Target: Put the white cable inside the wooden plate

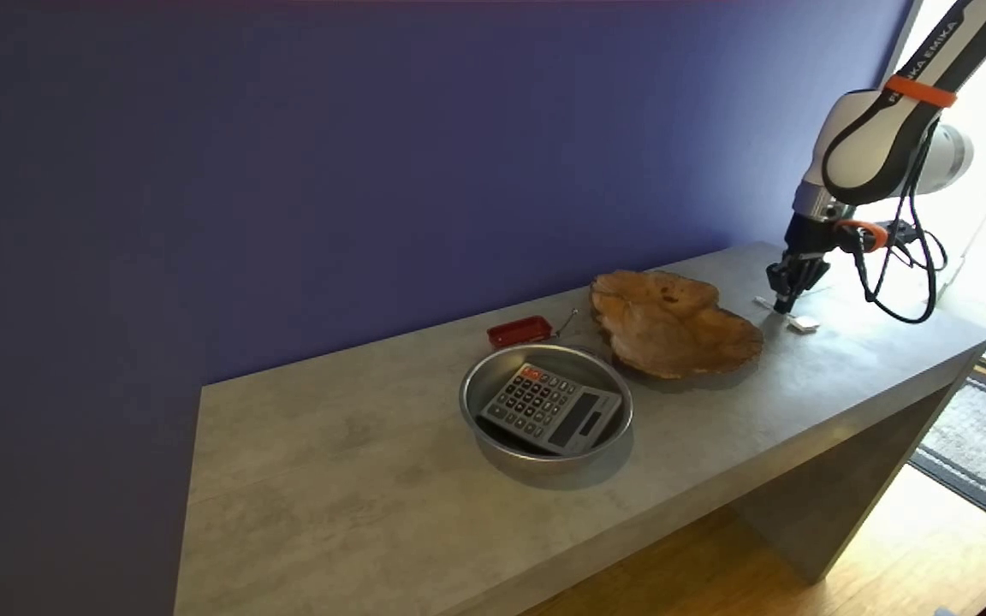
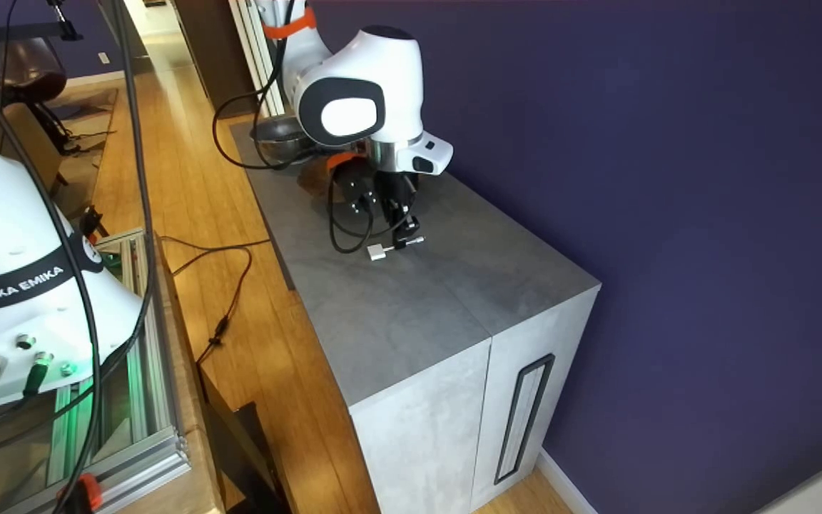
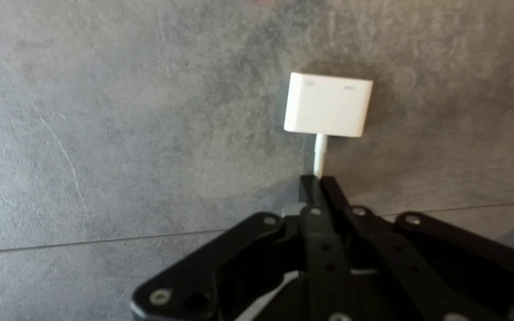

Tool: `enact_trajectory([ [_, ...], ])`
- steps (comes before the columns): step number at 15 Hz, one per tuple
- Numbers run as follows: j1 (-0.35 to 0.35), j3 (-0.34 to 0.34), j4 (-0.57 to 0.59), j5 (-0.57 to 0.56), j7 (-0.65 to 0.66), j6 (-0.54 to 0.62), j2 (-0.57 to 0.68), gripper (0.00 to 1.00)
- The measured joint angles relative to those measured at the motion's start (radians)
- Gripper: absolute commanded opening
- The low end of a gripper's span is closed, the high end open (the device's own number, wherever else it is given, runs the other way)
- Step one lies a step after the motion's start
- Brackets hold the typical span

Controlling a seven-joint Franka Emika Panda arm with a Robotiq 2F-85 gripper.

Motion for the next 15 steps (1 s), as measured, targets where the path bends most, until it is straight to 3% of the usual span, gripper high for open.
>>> enact_trajectory([
  [3, 0.000, 0.024, -0.037, 0.016, 0.000, -0.007, -0.077, 0.01],
  [8, 0.059, 0.051, -0.176, 0.026, 0.003, -0.022, -0.339, 0.01],
  [11, 0.149, 0.086, -0.239, 0.055, 0.002, -0.057, -0.458, 0.01],
  [15, 0.298, 0.138, -0.259, 0.088, 0.020, -0.092, -0.502, 0.01],
])
